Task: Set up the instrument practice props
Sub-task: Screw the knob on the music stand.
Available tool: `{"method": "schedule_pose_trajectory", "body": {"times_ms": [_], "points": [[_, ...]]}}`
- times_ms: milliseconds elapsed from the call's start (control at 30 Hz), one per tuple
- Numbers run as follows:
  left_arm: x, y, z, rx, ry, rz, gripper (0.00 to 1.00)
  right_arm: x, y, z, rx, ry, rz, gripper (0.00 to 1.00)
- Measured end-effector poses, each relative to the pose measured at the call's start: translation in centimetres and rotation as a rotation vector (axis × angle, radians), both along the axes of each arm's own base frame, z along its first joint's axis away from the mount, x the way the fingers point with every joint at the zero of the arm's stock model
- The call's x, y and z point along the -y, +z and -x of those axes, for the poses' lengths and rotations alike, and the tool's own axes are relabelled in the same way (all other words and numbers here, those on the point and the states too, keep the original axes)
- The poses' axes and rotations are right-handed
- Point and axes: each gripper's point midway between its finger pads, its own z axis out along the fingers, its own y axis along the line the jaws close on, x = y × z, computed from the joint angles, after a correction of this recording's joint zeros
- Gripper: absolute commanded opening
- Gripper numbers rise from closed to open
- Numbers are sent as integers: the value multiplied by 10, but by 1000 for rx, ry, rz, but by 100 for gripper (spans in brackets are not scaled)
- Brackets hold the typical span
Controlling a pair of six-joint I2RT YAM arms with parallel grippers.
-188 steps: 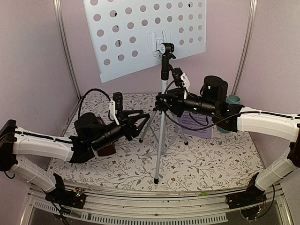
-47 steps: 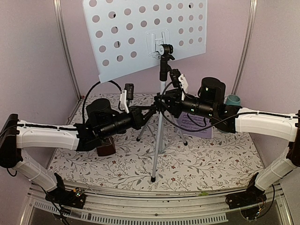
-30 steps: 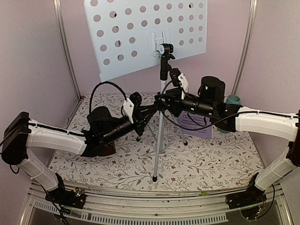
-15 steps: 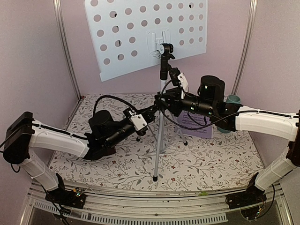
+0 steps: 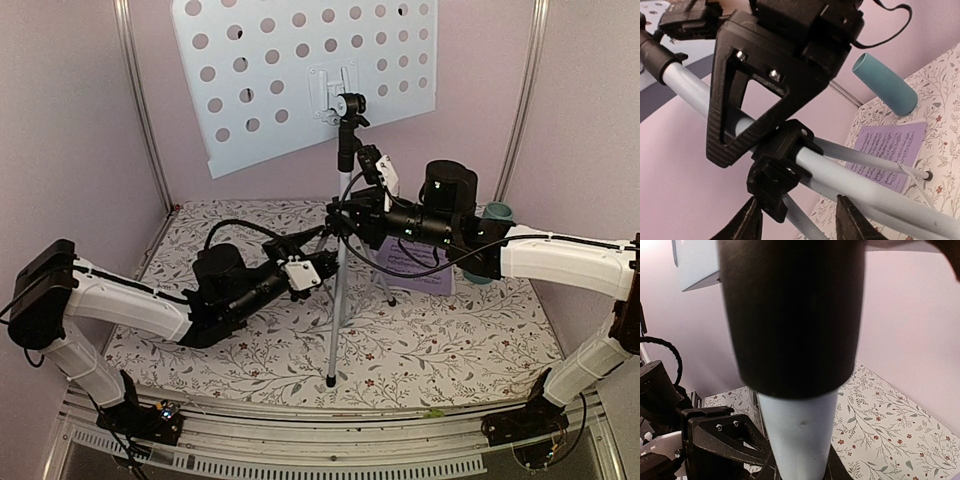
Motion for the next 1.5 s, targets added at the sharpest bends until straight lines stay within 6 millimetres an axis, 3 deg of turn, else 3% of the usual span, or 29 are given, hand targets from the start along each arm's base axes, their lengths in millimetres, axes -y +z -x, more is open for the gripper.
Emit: {"method": "schedule_pose_trajectory", "body": {"times_ms": [267, 667, 1033, 1500], "points": [[-10, -21, 0, -167, 9, 69, 62, -1, 1, 0, 1, 2, -1, 0], [-29, -19, 10, -521, -49, 393, 59, -3, 2, 0, 2, 6, -3, 0], [-39, 0, 20, -990, -147, 809, 57, -3, 2, 0, 4, 8, -1, 0], [-30, 12, 19, -1571, -309, 1341, 56, -4, 2, 1, 4, 7, -1, 0]]}}
